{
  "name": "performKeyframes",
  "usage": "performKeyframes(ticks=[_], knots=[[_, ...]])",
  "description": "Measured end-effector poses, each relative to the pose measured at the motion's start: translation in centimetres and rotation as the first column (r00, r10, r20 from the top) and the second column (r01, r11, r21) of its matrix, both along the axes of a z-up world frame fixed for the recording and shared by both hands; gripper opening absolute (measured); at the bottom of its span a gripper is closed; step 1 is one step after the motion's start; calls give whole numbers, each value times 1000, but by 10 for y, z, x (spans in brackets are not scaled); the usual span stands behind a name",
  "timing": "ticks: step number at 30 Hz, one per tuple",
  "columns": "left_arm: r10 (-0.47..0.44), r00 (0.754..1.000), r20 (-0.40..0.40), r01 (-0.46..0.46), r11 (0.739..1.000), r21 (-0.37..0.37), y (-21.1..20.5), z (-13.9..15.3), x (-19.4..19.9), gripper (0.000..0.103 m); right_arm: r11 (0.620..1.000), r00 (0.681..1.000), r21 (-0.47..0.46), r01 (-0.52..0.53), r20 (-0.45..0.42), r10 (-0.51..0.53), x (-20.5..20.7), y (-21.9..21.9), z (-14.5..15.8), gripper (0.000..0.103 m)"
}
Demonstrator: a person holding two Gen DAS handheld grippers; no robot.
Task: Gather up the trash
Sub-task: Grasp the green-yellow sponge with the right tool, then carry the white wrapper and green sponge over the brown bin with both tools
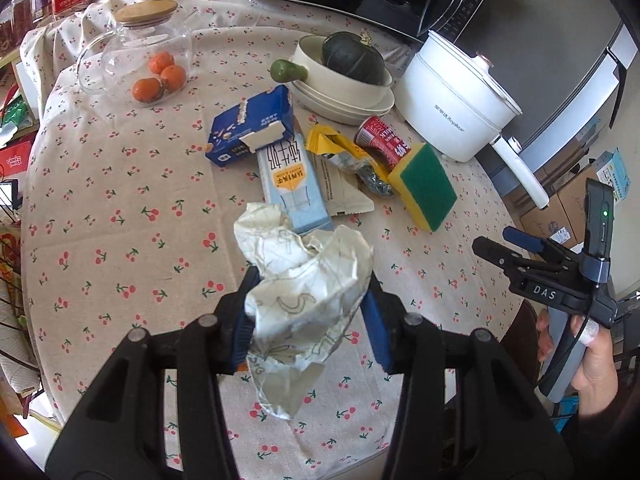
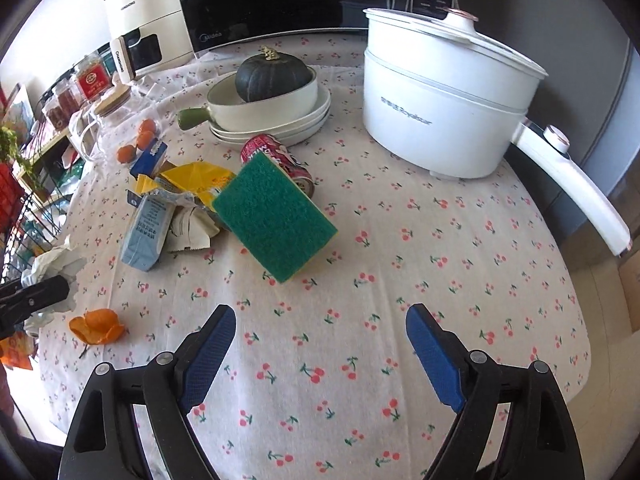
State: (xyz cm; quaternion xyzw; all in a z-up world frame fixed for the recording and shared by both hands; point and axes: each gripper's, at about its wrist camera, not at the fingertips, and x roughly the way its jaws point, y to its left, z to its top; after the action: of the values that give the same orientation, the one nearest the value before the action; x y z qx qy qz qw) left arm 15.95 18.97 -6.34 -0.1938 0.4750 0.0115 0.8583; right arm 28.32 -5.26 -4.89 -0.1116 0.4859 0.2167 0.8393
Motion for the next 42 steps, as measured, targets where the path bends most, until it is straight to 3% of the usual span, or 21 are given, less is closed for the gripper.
performKeyframes(ticks=[5,10,16,19,28,42], knots=[[37,999,-13,-38,998,-58,13,-2,1,50,989,995,-126,-83,45,89,21,47,-18,90],[23,1000,-20,-24,997,-76,12,-4,4,50,947,983,-284,-153,60,176,34,83,-42,90],[32,999,-32,-35,996,-82,17,-7,6,50,932,977,-318,-175,63,205,41,101,-53,87],[31,999,-39,-34,996,-81,17,-9,7,50,927,974,-333,-173,80,210,42,103,-54,74],[10,999,-34,-13,998,-65,9,-8,1,50,944,980,-295,-149,83,181,21,75,-29,72],[-73,997,-12,72,997,-24,-32,-2,-3,50,966,998,-254,-51,7,54,-56,-18,9,72]])
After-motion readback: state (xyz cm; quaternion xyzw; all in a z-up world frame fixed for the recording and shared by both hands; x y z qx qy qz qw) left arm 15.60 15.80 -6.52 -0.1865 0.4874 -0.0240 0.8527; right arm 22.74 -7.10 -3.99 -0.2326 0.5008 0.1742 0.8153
